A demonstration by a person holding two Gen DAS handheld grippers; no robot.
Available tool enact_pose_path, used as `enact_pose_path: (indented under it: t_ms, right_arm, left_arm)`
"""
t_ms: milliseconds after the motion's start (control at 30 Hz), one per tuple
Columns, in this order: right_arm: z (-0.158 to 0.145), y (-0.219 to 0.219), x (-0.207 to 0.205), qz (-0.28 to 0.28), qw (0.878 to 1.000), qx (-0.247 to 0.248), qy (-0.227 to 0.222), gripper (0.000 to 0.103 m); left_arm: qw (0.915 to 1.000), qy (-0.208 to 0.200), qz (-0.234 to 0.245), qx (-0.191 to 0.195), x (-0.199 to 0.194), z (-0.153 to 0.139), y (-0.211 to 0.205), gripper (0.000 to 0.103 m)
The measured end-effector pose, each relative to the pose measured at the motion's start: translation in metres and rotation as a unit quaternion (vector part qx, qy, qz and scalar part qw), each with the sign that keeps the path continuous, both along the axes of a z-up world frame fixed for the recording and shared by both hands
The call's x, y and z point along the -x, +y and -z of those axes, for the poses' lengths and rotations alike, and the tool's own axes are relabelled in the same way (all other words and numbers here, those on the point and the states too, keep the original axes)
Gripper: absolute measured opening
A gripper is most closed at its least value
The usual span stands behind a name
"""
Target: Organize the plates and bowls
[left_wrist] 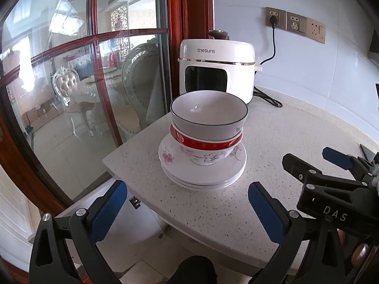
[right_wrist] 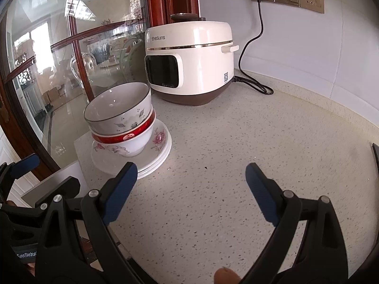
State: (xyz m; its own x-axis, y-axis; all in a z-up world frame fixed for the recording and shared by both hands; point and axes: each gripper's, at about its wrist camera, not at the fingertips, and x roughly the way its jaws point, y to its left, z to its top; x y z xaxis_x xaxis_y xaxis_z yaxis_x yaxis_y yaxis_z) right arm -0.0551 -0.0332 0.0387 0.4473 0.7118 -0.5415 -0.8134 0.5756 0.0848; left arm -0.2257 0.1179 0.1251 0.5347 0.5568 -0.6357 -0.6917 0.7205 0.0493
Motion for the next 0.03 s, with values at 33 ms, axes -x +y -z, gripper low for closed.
enact_pose_path:
  t_ms: [33]
  right_arm:
    - [0.0003,-0.0001,-0.0008,0.000,1.000,-0.001,0.002,0.094]
  left_arm:
    - [1.0000,0.000,0.001,0.001,-0.0009,-0.0005,0.0004,0.103]
